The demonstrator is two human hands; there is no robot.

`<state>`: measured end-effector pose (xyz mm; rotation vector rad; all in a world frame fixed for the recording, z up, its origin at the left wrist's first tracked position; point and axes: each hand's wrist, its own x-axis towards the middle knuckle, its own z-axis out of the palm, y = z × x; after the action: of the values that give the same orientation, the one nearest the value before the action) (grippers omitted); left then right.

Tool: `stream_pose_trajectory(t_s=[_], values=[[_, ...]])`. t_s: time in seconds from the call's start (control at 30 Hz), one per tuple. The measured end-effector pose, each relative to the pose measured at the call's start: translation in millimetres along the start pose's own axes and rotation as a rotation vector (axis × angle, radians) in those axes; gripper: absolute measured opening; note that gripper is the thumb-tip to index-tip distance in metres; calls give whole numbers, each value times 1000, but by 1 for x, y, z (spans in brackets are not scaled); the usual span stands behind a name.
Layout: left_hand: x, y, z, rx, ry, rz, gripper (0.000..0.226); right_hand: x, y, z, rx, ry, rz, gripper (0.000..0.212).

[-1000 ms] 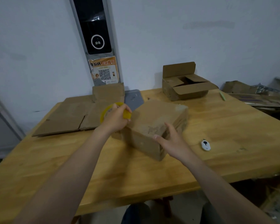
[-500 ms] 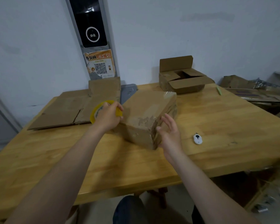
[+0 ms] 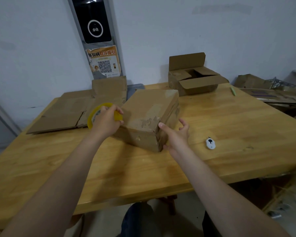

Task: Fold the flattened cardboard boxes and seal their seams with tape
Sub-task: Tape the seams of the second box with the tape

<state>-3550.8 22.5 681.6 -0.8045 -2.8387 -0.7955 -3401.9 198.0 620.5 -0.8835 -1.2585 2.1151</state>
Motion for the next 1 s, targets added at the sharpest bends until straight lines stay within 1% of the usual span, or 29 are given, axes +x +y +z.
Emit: stream_pose_trajectory(t_s=[0.07,0.13,0.2,0.3,0.4,0.5,0.6,0.67,0.77,0.83,1.0], values=[[-4,-4,-2,-68,50,-19,26,5,3,2,81,9,63,94],[-10,-7,-6,-206,123,-36,27,10,3,4,123,3,72,96],[-18,-6,-11,-345,153,-47,25,9,-4,7,126,-16,46,92],[-32,4,-15,-427,161,-4,23,-1,-23,13,91,-43,-16,82],[-42,20,-24,-554,188,21,24,-25,-51,18,-6,-110,-136,61],[-53,45,-34,-652,248,70,24,-47,-85,21,-145,-166,-348,32],[-65,74,-39,-784,307,103,24,-62,-116,22,-329,-185,-585,17],[-71,87,-40,-857,326,99,25,-67,-133,21,-443,-192,-676,17],[-80,95,-33,-905,341,89,26,-68,-143,8,-586,-229,-703,30],[-87,94,-23,-902,330,65,27,-66,-138,-3,-638,-254,-705,33],[-107,90,9,-909,262,-38,25,-60,-110,-23,-783,-274,-758,33]])
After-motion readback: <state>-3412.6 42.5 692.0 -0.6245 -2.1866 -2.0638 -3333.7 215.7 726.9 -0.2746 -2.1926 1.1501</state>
